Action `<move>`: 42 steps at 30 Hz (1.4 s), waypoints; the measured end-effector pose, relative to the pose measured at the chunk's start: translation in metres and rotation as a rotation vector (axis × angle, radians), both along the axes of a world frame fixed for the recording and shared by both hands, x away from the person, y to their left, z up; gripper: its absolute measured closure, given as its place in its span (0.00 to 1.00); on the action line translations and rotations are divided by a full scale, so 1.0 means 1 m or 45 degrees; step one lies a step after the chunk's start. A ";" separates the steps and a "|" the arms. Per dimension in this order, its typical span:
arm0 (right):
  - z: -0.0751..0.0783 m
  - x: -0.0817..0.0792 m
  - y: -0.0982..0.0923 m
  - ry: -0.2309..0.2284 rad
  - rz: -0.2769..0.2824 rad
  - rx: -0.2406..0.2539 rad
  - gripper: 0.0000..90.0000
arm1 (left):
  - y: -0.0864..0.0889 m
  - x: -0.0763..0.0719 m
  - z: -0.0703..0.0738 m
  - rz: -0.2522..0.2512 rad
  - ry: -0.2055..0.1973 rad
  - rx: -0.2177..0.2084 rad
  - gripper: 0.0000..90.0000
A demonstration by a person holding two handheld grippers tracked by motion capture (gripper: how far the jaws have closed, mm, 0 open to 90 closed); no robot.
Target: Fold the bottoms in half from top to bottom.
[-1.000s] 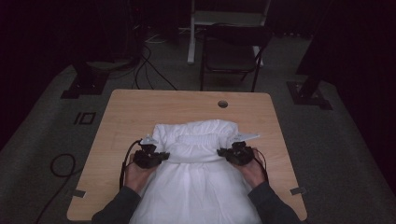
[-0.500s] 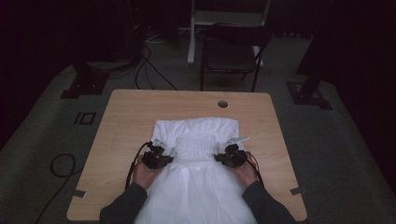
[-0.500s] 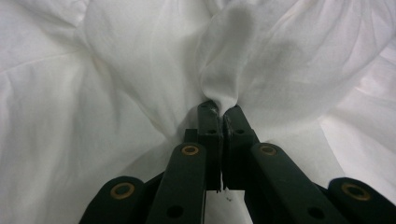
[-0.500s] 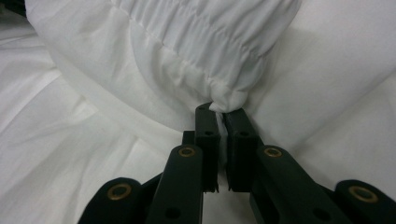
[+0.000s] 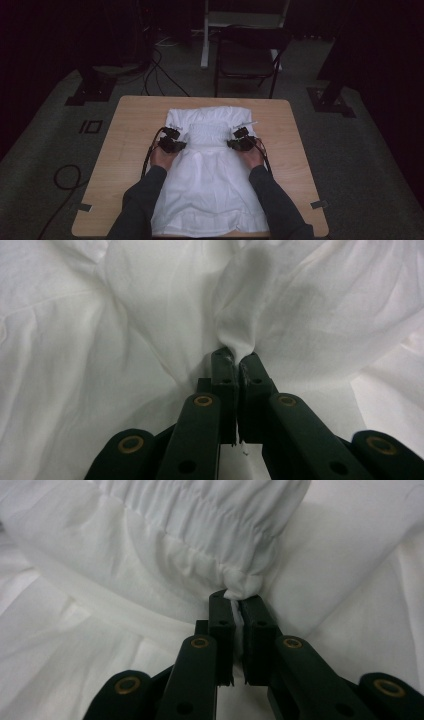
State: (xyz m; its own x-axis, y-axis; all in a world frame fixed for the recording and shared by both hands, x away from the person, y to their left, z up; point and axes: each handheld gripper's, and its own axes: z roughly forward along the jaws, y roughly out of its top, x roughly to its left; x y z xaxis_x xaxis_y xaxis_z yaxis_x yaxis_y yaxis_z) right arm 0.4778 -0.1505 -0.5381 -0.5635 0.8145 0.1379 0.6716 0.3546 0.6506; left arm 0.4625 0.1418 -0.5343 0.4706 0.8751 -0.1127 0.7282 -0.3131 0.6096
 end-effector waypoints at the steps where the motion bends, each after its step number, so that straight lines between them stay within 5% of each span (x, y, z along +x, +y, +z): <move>1: 0.001 0.005 0.001 0.007 -0.013 -0.003 0.95 | 0.000 0.003 0.000 0.020 0.001 0.003 0.97; 4: 0.003 0.014 0.006 -0.002 -0.023 -0.017 0.95 | -0.001 0.007 0.003 0.053 -0.008 -0.019 0.98; 7: 0.011 0.014 0.004 -0.016 -0.047 0.032 0.95 | 0.007 0.003 0.015 0.036 -0.051 -0.073 0.98; 11: 0.037 0.008 -0.007 -0.118 -0.052 0.111 0.95 | 0.026 -0.004 0.048 0.066 -0.147 -0.252 0.98; 20: 0.108 -0.014 -0.025 -0.411 -0.067 0.221 0.95 | 0.022 -0.040 0.130 -0.053 -0.401 -0.363 0.98; 23: 0.122 -0.032 -0.034 -0.458 -0.029 0.278 0.95 | 0.023 -0.057 0.136 -0.087 -0.415 -0.360 0.98; 28: 0.112 -0.067 -0.041 -0.437 0.058 0.290 0.95 | 0.031 -0.087 0.116 -0.136 -0.368 -0.366 0.98; 30: 0.097 -0.084 -0.042 -0.364 0.098 0.321 0.95 | 0.034 -0.098 0.100 -0.144 -0.329 -0.356 0.98; 35: 0.042 -0.117 -0.037 -0.200 0.174 0.211 0.95 | 0.034 -0.117 0.040 -0.175 -0.121 -0.289 0.98; 40: 0.001 -0.124 -0.036 -0.055 0.180 0.171 0.94 | 0.029 -0.118 -0.003 -0.163 0.024 -0.236 0.94; 42: -0.006 -0.122 -0.036 -0.014 0.184 0.159 0.91 | 0.027 -0.116 -0.007 -0.165 0.054 -0.226 0.89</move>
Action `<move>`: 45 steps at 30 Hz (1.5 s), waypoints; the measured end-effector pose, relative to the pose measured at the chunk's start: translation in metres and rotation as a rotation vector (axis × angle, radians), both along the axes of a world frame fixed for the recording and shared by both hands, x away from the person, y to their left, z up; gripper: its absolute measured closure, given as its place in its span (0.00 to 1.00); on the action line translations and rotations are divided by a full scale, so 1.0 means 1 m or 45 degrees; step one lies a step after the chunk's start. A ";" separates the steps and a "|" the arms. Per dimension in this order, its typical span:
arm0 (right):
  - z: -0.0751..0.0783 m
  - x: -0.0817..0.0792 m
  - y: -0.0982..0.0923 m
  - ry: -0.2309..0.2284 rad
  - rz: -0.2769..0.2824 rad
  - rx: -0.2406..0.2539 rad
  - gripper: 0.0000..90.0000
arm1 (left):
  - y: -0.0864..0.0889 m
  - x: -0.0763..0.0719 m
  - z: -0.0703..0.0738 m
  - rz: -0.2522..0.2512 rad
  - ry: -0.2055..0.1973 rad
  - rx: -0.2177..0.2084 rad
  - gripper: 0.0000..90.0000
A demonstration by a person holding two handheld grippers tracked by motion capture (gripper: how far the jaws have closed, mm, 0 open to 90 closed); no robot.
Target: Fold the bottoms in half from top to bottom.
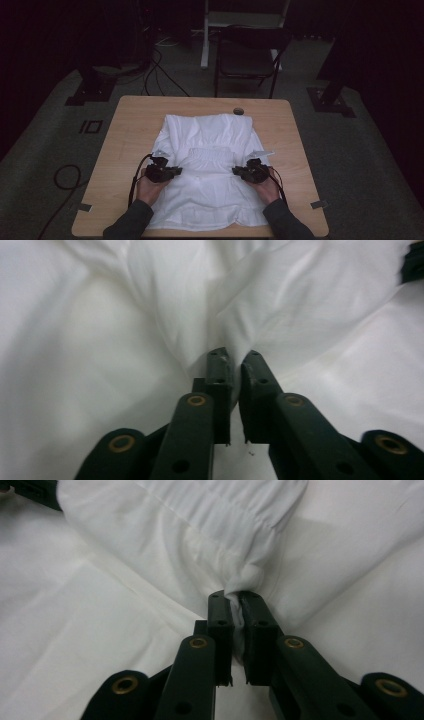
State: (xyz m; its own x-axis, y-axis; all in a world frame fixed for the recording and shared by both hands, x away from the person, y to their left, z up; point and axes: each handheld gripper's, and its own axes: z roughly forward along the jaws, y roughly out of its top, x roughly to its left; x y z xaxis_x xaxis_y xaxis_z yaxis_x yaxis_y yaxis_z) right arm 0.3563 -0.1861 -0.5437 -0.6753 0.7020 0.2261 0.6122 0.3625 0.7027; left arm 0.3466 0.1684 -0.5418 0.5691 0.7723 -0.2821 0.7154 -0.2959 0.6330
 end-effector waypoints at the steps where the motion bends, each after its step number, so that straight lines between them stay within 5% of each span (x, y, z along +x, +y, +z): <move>1: 0.001 0.001 0.000 0.006 -0.004 -0.002 0.87 | 0.000 0.000 0.002 -0.006 0.000 0.001 0.85; 4: 0.013 0.002 -0.002 -0.031 -0.004 -0.008 0.68 | 0.003 0.000 0.016 0.005 -0.050 0.016 0.69; 7: 0.035 0.006 -0.011 -0.109 -0.041 0.076 0.63 | 0.012 0.005 0.035 0.055 -0.110 -0.034 0.64; 9: 0.048 0.016 -0.020 -0.131 -0.102 0.142 0.74 | 0.014 0.014 0.045 0.089 -0.137 -0.056 0.64; 12: 0.050 0.038 -0.020 -0.094 -0.160 0.126 0.87 | 0.007 0.031 0.053 0.109 -0.152 -0.059 0.75; 15: 0.040 0.059 -0.008 -0.048 -0.177 0.058 0.89 | -0.009 0.049 0.049 0.100 -0.123 -0.015 0.89; 18: 0.025 0.076 0.004 0.007 -0.185 0.016 0.90 | -0.025 0.069 0.033 0.097 -0.067 0.070 0.92; 23: 0.007 0.092 0.020 0.067 -0.142 -0.021 0.90 | -0.031 0.083 0.009 0.103 0.011 0.103 0.94; 28: 0.007 0.091 0.015 0.117 -0.081 0.126 0.86 | -0.034 0.073 0.019 0.062 -0.026 0.055 0.85; 33: 0.019 0.071 0.008 0.078 0.030 0.203 0.81 | -0.036 0.051 0.027 0.034 -0.073 0.003 0.75; 45: 0.026 0.025 -0.001 0.025 0.198 0.216 0.74 | -0.031 -0.002 0.016 -0.036 -0.074 -0.055 0.60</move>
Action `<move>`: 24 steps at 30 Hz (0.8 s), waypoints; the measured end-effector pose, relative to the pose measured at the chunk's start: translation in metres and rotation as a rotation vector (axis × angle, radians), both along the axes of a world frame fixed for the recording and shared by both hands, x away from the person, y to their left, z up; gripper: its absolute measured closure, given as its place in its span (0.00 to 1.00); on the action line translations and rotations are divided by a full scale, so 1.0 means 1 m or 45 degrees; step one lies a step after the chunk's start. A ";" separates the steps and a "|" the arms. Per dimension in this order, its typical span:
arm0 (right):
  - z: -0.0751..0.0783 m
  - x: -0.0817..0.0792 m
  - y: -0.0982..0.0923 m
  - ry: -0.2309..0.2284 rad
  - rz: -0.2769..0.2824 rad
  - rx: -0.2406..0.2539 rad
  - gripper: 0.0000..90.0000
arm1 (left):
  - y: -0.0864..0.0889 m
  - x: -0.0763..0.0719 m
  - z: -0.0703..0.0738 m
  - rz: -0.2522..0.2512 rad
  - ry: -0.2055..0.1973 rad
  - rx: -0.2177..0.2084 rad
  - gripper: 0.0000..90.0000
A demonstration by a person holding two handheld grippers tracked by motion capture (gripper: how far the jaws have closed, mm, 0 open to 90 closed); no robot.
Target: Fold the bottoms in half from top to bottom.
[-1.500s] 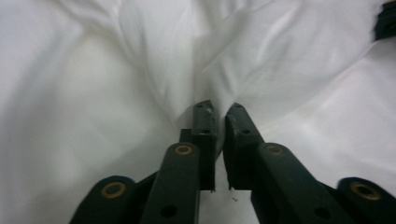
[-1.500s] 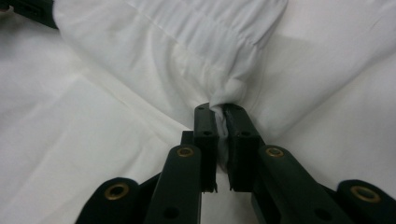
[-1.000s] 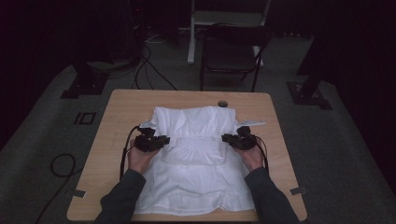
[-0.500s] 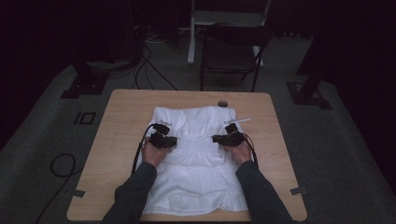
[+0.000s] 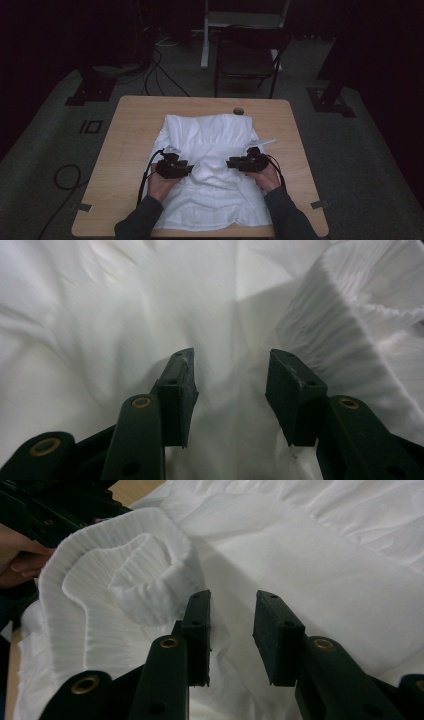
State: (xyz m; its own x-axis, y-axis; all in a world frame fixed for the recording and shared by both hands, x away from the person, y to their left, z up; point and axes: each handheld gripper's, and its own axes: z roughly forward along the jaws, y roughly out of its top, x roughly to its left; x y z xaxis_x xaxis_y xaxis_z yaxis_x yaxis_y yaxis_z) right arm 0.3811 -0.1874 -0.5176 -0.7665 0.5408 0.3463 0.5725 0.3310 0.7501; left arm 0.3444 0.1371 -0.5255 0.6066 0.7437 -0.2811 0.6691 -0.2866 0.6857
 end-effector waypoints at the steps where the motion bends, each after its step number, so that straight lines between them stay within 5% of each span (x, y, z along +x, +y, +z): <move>1: 0.001 -0.001 0.000 -0.008 -0.012 -0.009 0.73 | -0.001 -0.004 -0.001 -0.010 0.000 0.004 0.60; 6: 0.004 0.007 0.008 -0.065 -0.094 -0.119 0.72 | -0.006 -0.013 -0.006 -0.080 0.000 0.032 0.59; 13: 0.009 0.009 0.019 -0.095 -0.143 -0.111 0.69 | -0.009 -0.018 -0.010 -0.115 0.017 0.043 0.58; 20: 0.007 -0.015 0.026 -0.069 0.011 -0.135 0.66 | -0.002 -0.015 -0.005 -0.072 -0.010 0.032 0.57; 24: -0.010 -0.036 0.032 -0.050 0.147 -0.317 0.65 | 0.008 -0.007 0.003 -0.010 -0.049 0.033 0.57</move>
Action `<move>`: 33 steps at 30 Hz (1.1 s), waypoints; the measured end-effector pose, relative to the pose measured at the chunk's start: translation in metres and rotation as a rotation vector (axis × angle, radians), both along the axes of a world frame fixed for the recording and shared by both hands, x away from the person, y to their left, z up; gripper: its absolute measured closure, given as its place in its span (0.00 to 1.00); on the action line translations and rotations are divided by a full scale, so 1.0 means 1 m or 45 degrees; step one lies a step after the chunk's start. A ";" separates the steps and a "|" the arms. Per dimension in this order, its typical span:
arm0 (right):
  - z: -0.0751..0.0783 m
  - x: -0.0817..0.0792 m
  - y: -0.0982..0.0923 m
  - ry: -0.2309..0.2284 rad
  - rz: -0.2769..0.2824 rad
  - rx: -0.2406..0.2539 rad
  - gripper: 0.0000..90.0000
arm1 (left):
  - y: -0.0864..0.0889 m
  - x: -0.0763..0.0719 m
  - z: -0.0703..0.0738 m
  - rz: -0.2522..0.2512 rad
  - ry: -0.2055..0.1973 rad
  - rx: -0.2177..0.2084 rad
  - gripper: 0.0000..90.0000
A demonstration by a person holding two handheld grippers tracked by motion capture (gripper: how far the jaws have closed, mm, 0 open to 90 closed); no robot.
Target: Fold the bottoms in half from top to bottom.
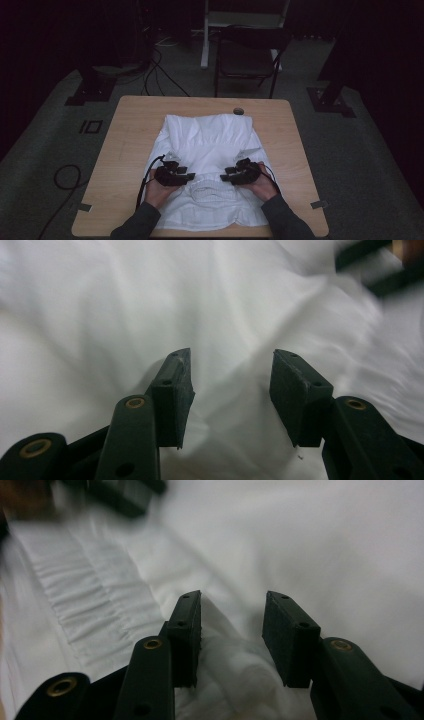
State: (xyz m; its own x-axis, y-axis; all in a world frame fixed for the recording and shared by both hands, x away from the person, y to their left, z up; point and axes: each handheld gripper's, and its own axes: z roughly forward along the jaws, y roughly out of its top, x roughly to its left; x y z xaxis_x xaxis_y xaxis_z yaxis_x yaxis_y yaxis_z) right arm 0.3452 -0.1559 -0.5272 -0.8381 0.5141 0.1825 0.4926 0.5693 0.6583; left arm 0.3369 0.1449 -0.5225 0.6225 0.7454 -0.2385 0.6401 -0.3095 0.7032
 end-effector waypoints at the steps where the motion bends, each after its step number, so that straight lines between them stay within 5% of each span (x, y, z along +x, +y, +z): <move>1: -0.003 -0.002 0.000 0.005 0.017 -0.035 0.65 | 0.003 0.004 0.002 0.022 -0.013 0.001 0.57; 4: 0.002 0.003 -0.006 -0.026 -0.014 0.002 0.63 | 0.009 0.020 0.009 0.080 -0.039 0.007 0.57; 9: 0.024 0.047 -0.013 -0.214 -0.257 0.017 0.61 | 0.009 0.062 0.020 0.158 -0.069 0.039 0.58; 14: 0.019 0.107 -0.015 -0.215 -0.482 0.016 0.62 | 0.001 0.100 0.015 0.214 -0.084 0.135 0.60; 17: 0.004 0.130 -0.014 -0.165 -0.558 -0.025 0.62 | 0.000 0.114 0.000 0.240 -0.032 0.196 0.63; 20: -0.012 0.133 -0.014 -0.135 -0.577 -0.084 0.62 | 0.001 0.116 -0.012 0.251 0.007 0.222 0.67; 24: -0.017 0.122 -0.017 -0.164 -0.592 -0.072 0.63 | 0.005 0.110 -0.016 0.247 -0.011 0.218 0.72; 33: -0.019 0.087 -0.022 -0.179 -0.545 -0.070 0.63 | 0.014 0.073 -0.021 0.212 -0.030 0.142 0.72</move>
State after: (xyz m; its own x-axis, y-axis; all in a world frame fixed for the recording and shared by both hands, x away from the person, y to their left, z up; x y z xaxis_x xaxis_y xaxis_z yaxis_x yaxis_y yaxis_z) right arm 0.4322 -0.1777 -0.5459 -0.5626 0.8255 0.0447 0.5992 0.3700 0.7100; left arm 0.4097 0.1592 -0.5432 0.4929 0.8595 -0.1358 0.6729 -0.2776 0.6857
